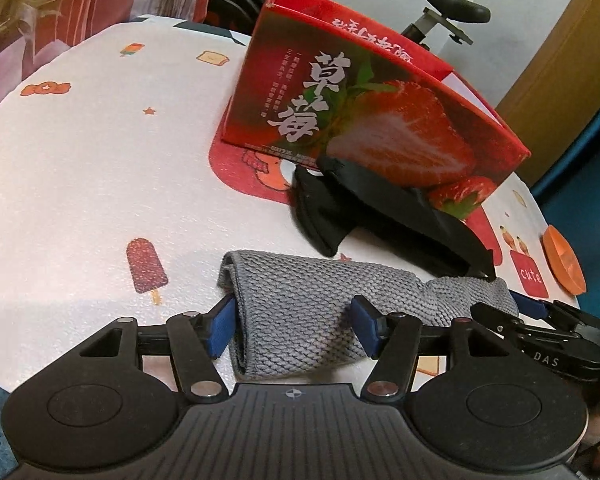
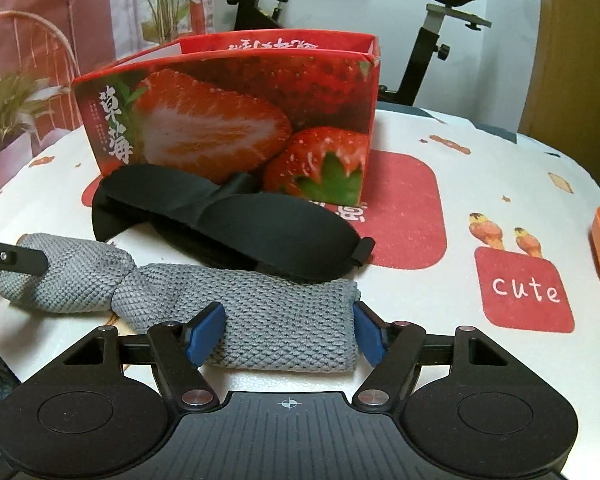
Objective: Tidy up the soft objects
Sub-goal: 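Move both grippers to the grey knit cloth beside the black eye mask, then close both grippers on the grey knit cloth, then lift the grey knit cloth with both grippers, then carry the grey cloth over the red box and open both grippers, then move both grippers down to the black eye mask on the table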
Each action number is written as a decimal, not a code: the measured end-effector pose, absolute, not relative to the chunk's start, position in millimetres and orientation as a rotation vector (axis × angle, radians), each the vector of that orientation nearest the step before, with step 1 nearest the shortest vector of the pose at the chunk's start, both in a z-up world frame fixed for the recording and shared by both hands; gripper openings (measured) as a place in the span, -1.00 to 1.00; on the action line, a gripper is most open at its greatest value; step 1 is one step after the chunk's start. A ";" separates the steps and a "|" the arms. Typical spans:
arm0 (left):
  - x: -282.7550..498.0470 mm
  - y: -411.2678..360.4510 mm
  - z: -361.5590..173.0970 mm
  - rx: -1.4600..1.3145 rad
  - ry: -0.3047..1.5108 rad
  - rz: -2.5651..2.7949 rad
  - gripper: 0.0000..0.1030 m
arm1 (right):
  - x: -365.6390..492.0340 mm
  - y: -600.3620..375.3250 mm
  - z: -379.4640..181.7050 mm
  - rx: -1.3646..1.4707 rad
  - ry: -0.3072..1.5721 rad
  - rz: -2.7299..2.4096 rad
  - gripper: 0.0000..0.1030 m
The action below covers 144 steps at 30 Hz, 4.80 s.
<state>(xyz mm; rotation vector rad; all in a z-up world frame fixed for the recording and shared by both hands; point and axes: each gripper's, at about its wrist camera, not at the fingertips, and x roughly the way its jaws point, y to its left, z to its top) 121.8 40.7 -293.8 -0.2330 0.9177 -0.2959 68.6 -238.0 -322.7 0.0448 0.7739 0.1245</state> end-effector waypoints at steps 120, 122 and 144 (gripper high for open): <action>240.0 -2.4 -164.1 -0.049 0.504 -0.383 0.70 | 186.3 -267.6 -175.0 0.064 0.372 0.098 0.99; 224.9 1.7 -167.9 -0.077 0.503 -0.390 0.69 | 173.0 -270.6 -181.6 0.085 0.380 0.086 0.99; 183.6 22.1 -263.1 -0.234 0.759 -0.379 0.27 | 128.5 -247.5 -320.7 0.028 0.710 0.069 0.75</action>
